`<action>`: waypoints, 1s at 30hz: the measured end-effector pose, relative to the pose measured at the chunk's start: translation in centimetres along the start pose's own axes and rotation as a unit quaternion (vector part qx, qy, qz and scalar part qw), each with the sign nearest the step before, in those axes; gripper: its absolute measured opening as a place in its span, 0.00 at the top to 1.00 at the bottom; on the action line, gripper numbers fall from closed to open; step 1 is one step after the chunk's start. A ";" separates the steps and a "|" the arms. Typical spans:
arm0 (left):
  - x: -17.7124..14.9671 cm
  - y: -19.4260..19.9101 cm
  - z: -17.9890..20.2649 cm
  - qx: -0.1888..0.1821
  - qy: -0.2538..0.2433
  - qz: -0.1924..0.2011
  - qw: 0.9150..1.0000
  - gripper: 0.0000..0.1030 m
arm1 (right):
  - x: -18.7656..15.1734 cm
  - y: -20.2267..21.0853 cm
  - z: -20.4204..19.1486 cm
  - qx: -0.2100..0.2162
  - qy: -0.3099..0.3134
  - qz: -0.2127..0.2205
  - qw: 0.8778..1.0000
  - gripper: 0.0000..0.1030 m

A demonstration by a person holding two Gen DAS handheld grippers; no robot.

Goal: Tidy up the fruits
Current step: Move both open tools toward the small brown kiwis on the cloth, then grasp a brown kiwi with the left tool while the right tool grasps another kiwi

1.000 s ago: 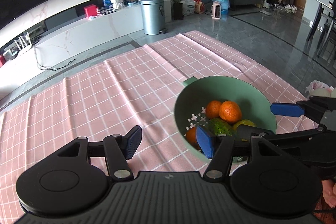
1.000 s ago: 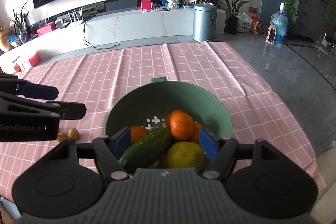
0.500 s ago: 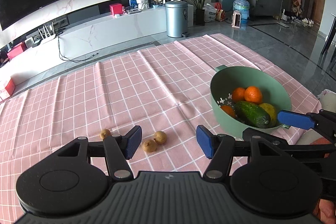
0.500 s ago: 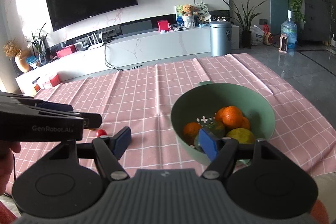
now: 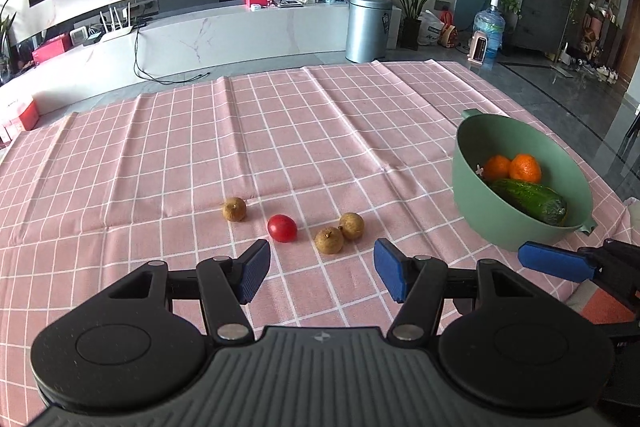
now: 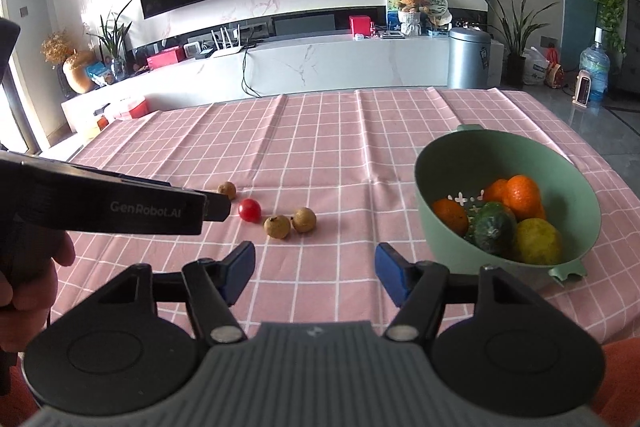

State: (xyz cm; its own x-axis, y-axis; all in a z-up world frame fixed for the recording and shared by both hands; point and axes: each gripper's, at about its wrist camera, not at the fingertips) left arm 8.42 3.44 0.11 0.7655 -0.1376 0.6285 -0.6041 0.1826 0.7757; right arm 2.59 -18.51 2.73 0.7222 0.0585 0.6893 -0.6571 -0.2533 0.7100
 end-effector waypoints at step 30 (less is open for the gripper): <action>-0.5 -6.6 -5.6 -0.025 0.118 -0.044 0.992 0.42 | 2.5 -12.1 -1.6 0.018 0.031 -0.069 0.997 0.74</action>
State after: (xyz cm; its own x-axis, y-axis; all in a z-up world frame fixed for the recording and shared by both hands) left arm 13.23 7.76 -5.64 0.8486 0.0759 0.5236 -0.5259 0.2297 0.8190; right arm 12.00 -13.71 -3.86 0.7893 0.1552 0.5940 -0.5438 -0.2724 0.7938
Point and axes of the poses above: each gripper's, at about its wrist camera, not at the fingertips, and y roughly against the way its jaws point, z to its right, x to its top, and after that the axes turned 7 degrees about -z, right-handed
